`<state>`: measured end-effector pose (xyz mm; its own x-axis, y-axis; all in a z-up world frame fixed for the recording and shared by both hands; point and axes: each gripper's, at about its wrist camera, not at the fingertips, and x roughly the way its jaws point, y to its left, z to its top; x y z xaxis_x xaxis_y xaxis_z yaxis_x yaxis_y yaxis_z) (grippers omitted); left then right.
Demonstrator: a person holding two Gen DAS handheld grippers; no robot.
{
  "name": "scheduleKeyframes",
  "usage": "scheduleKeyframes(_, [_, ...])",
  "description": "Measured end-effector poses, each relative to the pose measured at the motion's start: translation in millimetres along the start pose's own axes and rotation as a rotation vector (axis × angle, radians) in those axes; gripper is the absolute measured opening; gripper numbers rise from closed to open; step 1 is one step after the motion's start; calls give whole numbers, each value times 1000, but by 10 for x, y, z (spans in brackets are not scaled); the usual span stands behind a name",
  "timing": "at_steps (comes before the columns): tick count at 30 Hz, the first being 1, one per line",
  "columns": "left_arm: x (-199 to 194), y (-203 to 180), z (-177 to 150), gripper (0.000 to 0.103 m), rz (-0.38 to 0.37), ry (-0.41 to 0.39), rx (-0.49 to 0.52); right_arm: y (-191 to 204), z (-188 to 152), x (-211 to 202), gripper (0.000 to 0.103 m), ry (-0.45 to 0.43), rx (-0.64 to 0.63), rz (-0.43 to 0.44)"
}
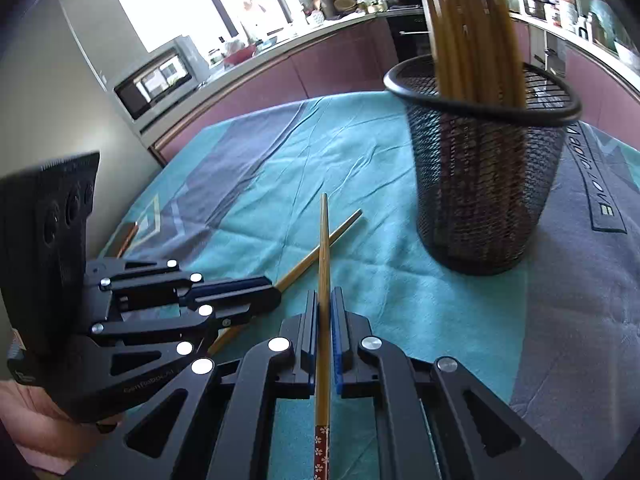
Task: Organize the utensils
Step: 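Grasp a red-patterned chopstick with the left gripper while the right gripper grasps another, then lift both chopsticks upright and carry them above the mesh holder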
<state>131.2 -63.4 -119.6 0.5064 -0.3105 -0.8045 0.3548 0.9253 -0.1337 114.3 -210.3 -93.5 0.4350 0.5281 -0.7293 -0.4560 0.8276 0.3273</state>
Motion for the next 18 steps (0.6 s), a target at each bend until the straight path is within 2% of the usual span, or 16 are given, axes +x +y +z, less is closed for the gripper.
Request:
scheduleKeyframes(3, [6,-23,5,9,1,6,14,6,-2,72,6,28,-9,-11])
scheduleKeyframes(7, [40,-76,52,24,-13,15,54,47,17,100,9,42,-38,-33])
scheduleKeyframes(12, [95,-94,112,21,13,13,69,48,5,108,7,34,-48,-49])
scheduleKeyframes(16, [99,-107,110,8,26,6,61,44,-2,103,6,26,-46,-48])
scheduleKeyframes(18, [96,-110,105,7,27,2,54,35,-7,94,6,21,-40,-47])
